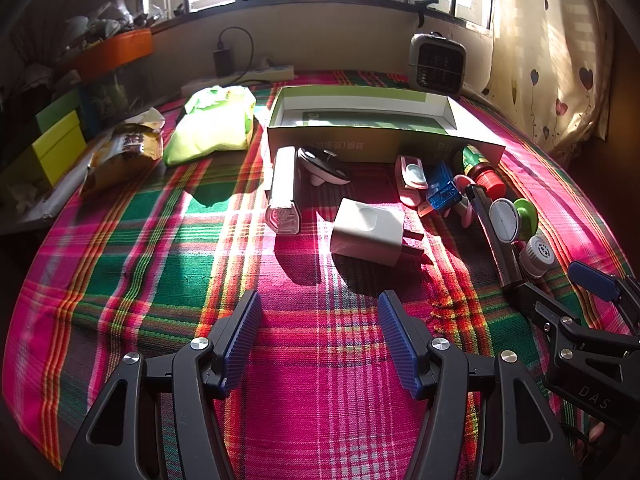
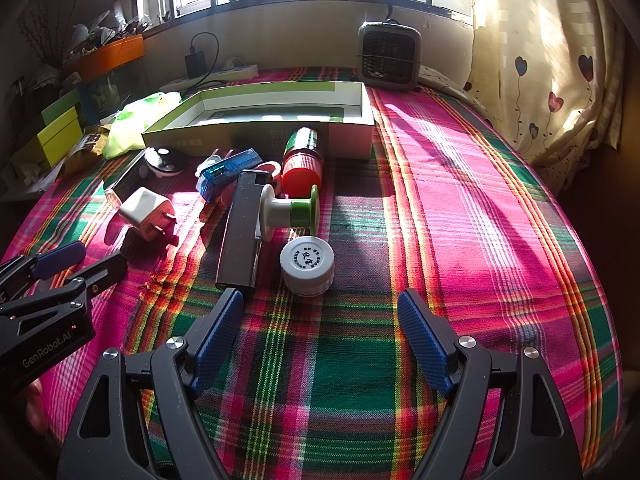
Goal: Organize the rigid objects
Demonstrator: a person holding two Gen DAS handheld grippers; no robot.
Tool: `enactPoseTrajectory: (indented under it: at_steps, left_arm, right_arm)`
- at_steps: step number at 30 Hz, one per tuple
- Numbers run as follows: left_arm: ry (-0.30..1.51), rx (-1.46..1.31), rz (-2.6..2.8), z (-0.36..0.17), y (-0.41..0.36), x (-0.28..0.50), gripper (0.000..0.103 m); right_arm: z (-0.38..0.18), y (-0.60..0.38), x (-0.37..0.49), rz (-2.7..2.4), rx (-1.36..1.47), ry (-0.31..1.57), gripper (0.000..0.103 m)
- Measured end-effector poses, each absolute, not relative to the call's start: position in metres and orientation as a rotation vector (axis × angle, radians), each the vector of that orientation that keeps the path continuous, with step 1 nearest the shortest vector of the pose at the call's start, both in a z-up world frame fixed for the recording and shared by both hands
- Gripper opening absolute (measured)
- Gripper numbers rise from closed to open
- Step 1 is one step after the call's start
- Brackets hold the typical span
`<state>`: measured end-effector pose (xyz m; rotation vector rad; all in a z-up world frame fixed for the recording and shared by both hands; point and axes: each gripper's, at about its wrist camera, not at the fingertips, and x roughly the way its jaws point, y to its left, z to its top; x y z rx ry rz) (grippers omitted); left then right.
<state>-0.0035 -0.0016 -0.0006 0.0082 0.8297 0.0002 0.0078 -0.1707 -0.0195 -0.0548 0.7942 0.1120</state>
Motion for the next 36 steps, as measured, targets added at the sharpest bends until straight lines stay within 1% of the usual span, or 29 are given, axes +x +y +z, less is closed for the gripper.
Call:
enactPoseTrajectory:
  at_steps: [36]
  left_arm:
    - [0.838,0.004,-0.022,-0.0004,-0.0008,-0.0012,0.060]
  right_arm:
    - [-0.0197,-0.1716,0.0115,0.133,-0.055,0.803,0.079]
